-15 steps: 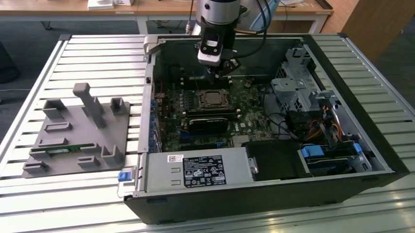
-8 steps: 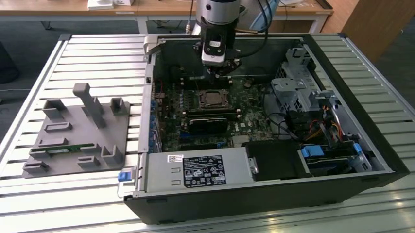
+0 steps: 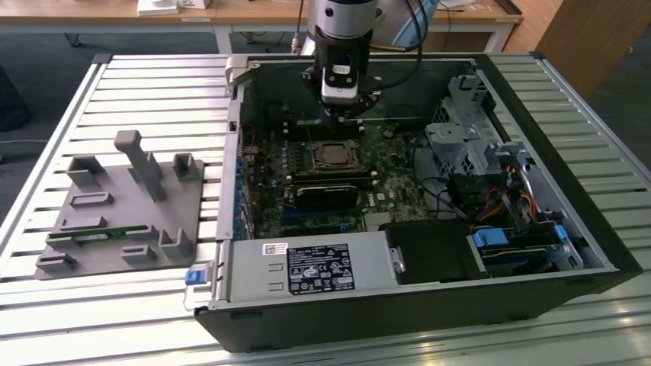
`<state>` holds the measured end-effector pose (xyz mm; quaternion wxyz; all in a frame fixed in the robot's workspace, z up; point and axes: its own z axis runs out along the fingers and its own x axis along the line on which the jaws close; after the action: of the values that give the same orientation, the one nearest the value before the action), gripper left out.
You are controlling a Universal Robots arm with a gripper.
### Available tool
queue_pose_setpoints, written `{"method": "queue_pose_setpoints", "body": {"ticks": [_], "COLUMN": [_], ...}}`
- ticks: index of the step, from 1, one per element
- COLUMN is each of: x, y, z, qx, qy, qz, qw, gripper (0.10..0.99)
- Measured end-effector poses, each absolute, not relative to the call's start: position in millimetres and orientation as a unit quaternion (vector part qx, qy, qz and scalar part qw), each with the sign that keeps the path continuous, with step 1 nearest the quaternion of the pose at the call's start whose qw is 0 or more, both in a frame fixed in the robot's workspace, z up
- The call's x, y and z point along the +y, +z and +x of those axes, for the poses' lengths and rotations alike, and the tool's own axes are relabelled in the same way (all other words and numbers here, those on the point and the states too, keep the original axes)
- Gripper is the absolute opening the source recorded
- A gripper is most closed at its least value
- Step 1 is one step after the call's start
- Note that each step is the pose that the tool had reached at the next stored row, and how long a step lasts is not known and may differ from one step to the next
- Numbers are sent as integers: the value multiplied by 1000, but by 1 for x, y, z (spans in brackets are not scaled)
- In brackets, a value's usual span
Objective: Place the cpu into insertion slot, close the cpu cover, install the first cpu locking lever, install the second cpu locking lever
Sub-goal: 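Install the first cpu locking lever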
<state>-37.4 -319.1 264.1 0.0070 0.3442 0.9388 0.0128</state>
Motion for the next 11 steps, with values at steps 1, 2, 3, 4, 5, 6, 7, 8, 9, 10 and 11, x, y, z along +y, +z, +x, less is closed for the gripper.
{"method": "queue_pose_setpoints", "body": {"ticks": [1, 2, 3, 4, 5, 6, 7, 8, 9, 10, 11], "x": [-319, -319, -319, -319, -319, -319, -319, -319, -319, -319, -319], "y": [264, 264, 264, 264, 264, 264, 264, 264, 264, 264, 264], "z": [-37, -37, -37, -37, -37, -37, -37, -37, -37, -37, -37], "qx": [941, 942, 944, 946, 947, 949, 951, 952, 954, 955, 956], "qy": [13, 13, 13, 13, 13, 13, 13, 13, 13, 13, 13], "qz": [339, 334, 330, 325, 320, 315, 310, 305, 301, 296, 292], "qw": [7, 7, 7, 7, 7, 7, 7, 6, 6, 6, 6], "gripper": [106, 106, 106, 106, 106, 106, 106, 106, 106, 106, 106]}}
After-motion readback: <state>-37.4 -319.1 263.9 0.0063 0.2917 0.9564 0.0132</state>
